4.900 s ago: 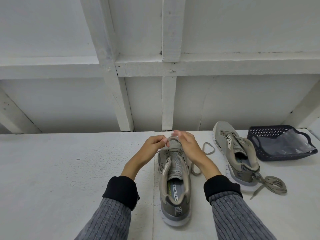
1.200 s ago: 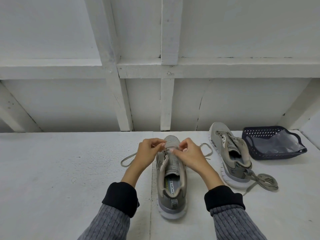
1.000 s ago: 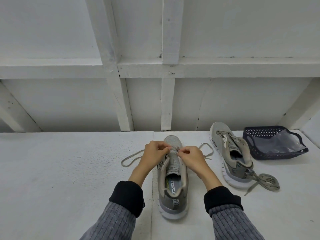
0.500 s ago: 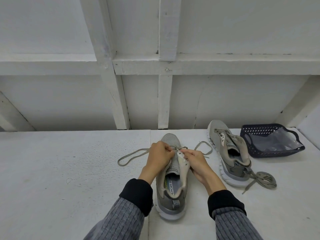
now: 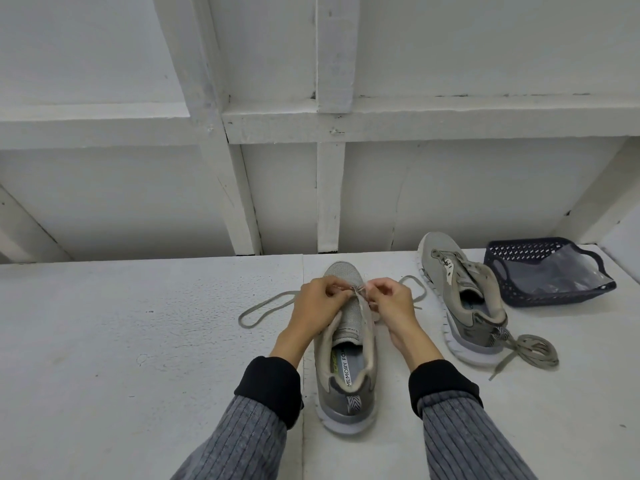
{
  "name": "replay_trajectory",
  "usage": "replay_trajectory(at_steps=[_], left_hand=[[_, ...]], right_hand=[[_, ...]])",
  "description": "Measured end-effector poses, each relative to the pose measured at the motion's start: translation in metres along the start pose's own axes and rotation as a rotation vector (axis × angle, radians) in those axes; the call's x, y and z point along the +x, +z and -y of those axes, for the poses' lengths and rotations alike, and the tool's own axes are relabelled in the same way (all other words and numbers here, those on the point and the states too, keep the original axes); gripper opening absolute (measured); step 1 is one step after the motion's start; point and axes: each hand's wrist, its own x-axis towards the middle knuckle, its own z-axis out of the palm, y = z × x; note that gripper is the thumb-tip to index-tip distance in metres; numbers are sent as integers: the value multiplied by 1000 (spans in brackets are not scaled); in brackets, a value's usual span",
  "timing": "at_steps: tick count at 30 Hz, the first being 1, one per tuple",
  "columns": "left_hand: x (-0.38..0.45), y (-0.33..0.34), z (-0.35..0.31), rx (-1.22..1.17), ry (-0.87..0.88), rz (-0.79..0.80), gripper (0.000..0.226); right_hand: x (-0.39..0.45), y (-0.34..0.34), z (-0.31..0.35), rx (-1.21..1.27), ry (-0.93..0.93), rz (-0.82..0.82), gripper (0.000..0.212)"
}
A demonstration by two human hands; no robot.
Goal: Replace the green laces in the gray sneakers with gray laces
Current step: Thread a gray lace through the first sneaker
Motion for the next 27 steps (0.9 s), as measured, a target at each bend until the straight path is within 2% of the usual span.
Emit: replay_trajectory(at_steps=[5,7,9,11,13,14,17,22,23,24,25,27], left_hand=[[-15,-2,10,-240,-41,-96,7],[-17,-3,11,-359,-52,-131,9],[-17,-6,12,-465,-69,-162,10],[-15,-10,10,-519,-76,-158,11],[-14,-13,8,-544,-73,-131,12],[-13,-14,6,-541,-73,-122,12],[-13,-16,4,-489,-75,-108,11],[-11,-17,9,-437,-80,-28,11],[-11,-18,9,-434,-82,-26,12],[-11,-18,8,-427,-86,-28,12],[-10,-19,8,-428,-83,-27,13],[-10,-20,6,-427,-77,-24,14]], right_hand=[[-1,-16,42,263,-201,-61,10],[-5,-24,58,231,-279,-99,11],[-5,-28,58,-116,-343,-108,10],[-6,-26,44,-538,-365,50,8],[-7,-23,25,-773,-352,214,12],[-7,-21,20,-815,-350,234,16],[-3,-20,21,-701,-331,202,21],[1,-26,49,108,-217,159,28],[1,-28,52,199,-214,138,28],[1,-29,52,195,-229,102,27],[-1,-29,51,91,-257,58,26],[0,-29,40,-271,-308,44,19]])
